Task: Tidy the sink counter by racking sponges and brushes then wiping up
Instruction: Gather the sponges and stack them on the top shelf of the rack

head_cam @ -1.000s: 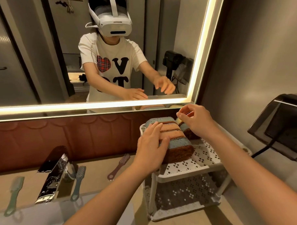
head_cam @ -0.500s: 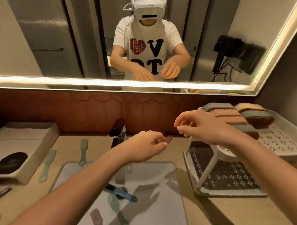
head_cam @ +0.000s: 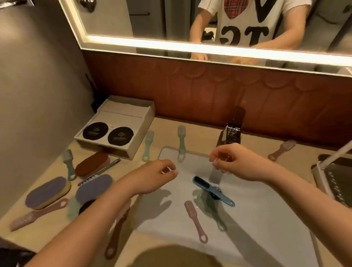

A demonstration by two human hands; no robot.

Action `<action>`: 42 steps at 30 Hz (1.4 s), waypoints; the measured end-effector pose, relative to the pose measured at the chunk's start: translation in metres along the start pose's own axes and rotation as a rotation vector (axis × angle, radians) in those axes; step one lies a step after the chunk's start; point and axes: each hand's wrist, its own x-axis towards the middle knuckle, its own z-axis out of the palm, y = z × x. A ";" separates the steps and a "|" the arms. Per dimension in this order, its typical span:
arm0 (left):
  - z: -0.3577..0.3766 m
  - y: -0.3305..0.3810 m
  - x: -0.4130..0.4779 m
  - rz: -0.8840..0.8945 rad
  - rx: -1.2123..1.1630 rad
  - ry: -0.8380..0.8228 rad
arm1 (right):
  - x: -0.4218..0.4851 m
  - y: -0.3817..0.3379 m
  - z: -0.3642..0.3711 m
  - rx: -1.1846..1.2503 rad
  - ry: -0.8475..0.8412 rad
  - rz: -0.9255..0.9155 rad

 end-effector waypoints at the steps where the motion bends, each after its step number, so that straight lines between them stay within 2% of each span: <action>1: -0.001 -0.019 -0.004 -0.038 -0.020 0.014 | 0.008 -0.005 0.012 -0.021 -0.010 -0.004; 7: 0.001 -0.122 -0.027 -0.272 -0.157 0.049 | 0.050 -0.033 0.075 -0.058 -0.089 -0.018; 12: 0.002 -0.181 -0.031 -0.417 0.090 0.265 | 0.071 -0.042 0.120 -0.057 -0.197 -0.003; 15: -0.002 -0.194 -0.023 -0.493 0.185 0.215 | 0.079 -0.048 0.139 -0.031 -0.233 0.022; 19: -0.002 -0.204 -0.006 -0.506 0.377 0.193 | 0.088 -0.054 0.157 0.003 -0.264 0.057; 23: -0.005 -0.208 -0.004 -0.434 0.433 0.321 | 0.092 -0.057 0.166 0.058 -0.238 0.075; 25: -0.011 -0.210 -0.006 -0.377 0.281 0.396 | 0.093 -0.059 0.171 0.089 -0.216 0.074; 28: -0.028 -0.201 -0.012 -0.261 -0.180 0.462 | 0.092 -0.065 0.183 0.152 -0.204 0.052; 33: -0.045 -0.164 -0.029 -0.124 -0.869 0.362 | 0.094 -0.097 0.192 0.502 -0.138 -0.039; 37: -0.026 -0.153 -0.035 -0.084 -1.027 0.266 | 0.101 -0.118 0.189 0.797 -0.148 -0.054; 39: -0.012 -0.155 -0.037 -0.120 -1.069 0.258 | 0.100 -0.118 0.191 0.795 -0.149 -0.037; 42: 0.002 -0.172 -0.043 -0.265 -0.804 0.403 | 0.095 -0.109 0.195 0.720 -0.085 0.007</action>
